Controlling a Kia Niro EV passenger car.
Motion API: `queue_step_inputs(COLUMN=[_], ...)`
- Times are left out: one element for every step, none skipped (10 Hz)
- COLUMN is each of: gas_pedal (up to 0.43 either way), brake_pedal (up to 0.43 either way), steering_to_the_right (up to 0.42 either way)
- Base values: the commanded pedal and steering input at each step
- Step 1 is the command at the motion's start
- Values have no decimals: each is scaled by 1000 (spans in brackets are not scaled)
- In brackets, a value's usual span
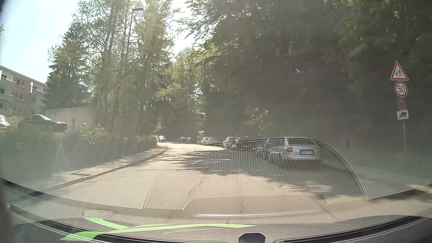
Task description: Follow the waypoints while adhering to traffic rules and regulations
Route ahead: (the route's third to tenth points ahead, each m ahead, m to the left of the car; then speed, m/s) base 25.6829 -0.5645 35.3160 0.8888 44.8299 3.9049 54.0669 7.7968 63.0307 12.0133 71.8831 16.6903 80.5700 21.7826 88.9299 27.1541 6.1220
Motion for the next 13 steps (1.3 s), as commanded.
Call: queue_step_inputs(gas_pedal=[220,220,220,220,220,220,220,220,220,220,220,220,220], brake_pedal=[0,0,0,0,0,0,0,0,0,0,0,0,0], steering_to_the_right=[2,0,-2,-2,-2,-5,-9,-12,-14,-16,-19,-19,-19])
